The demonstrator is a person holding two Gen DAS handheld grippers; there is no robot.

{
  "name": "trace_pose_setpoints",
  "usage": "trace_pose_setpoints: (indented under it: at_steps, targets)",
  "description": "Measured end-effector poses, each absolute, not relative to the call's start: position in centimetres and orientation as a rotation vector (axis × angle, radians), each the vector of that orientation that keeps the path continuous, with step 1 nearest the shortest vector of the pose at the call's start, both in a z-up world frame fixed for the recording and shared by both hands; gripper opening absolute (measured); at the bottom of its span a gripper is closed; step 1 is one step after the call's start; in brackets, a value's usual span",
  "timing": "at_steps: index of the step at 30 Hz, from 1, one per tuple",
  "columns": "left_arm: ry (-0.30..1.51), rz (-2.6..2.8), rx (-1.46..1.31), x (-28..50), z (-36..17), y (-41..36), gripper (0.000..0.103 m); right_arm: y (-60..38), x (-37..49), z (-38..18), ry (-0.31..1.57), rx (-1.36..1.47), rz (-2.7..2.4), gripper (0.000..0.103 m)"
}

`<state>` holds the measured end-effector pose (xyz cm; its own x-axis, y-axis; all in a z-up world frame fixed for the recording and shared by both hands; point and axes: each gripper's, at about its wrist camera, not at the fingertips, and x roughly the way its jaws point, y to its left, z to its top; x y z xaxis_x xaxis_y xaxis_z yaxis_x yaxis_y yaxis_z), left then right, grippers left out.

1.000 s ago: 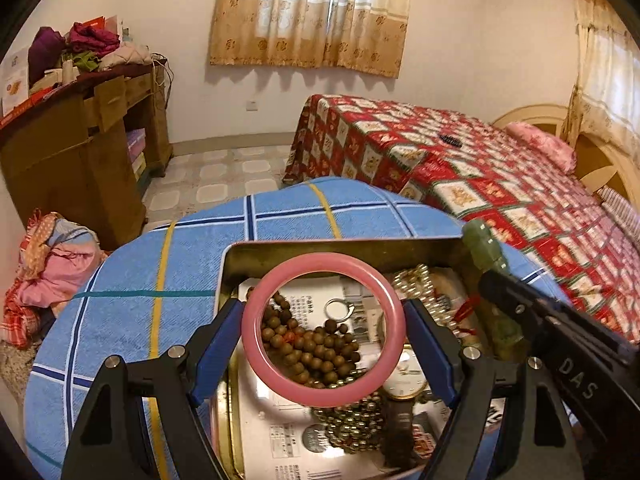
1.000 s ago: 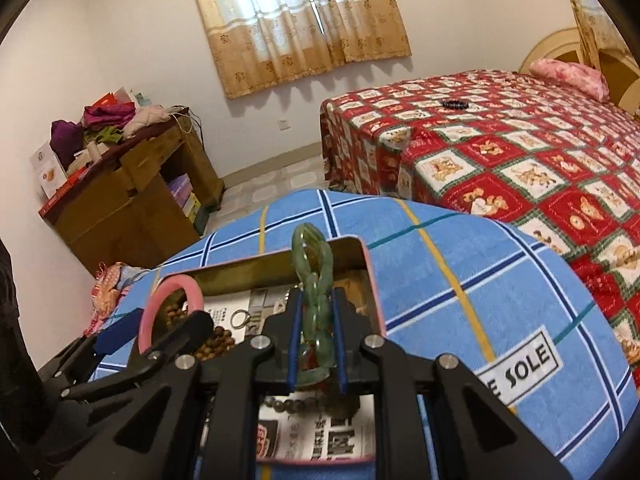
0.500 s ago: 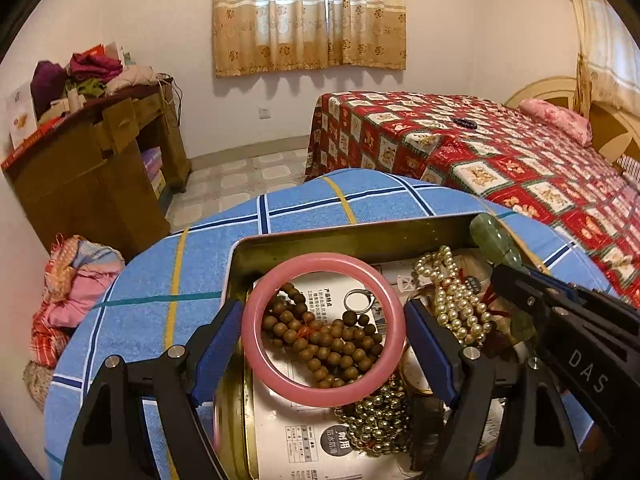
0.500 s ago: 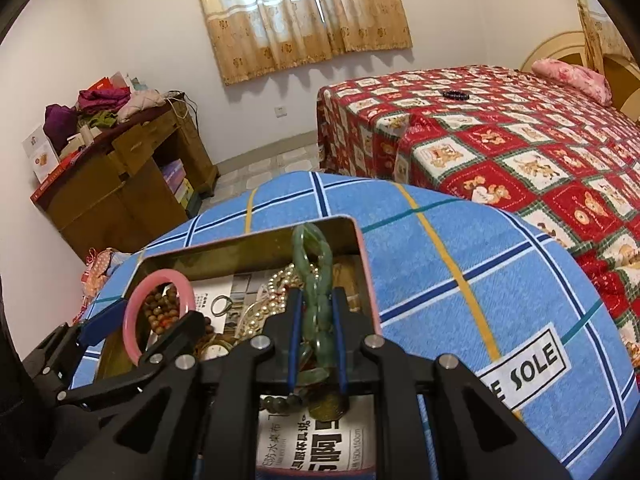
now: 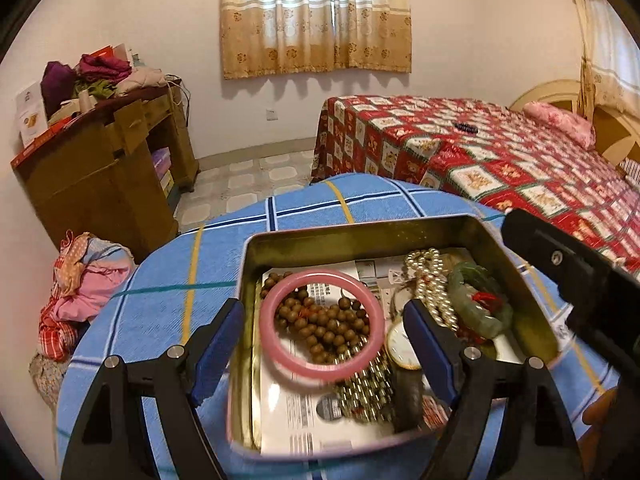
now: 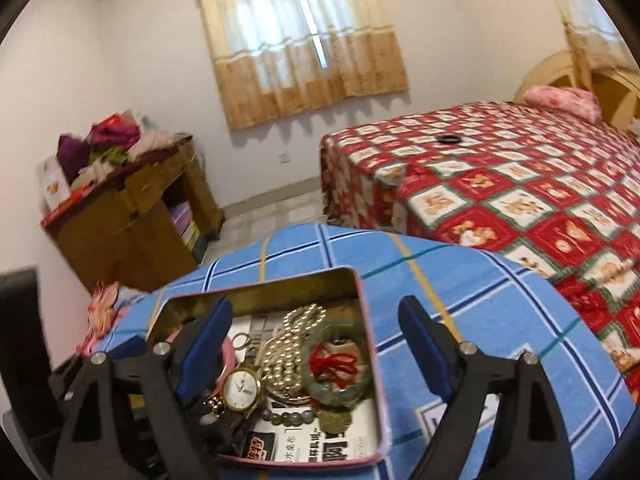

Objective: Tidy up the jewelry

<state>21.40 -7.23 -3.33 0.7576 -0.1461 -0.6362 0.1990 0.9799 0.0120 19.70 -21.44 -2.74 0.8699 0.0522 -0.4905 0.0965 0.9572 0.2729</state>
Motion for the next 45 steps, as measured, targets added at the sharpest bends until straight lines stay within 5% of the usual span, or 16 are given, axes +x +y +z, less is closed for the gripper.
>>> trace_pose_setpoints:
  at_steps: [21,45]
  targets:
    - [0.477,-0.075,0.038,5.6,5.9,-2.2,0.082,-19.4,3.9,5.2,0.331,0.248,-0.049,0.099]
    - [0.385,-0.029,0.093,1.4,7.5,-2.4,0.086,-19.0,-0.5,6.9,0.253,0.201,-0.062,0.101]
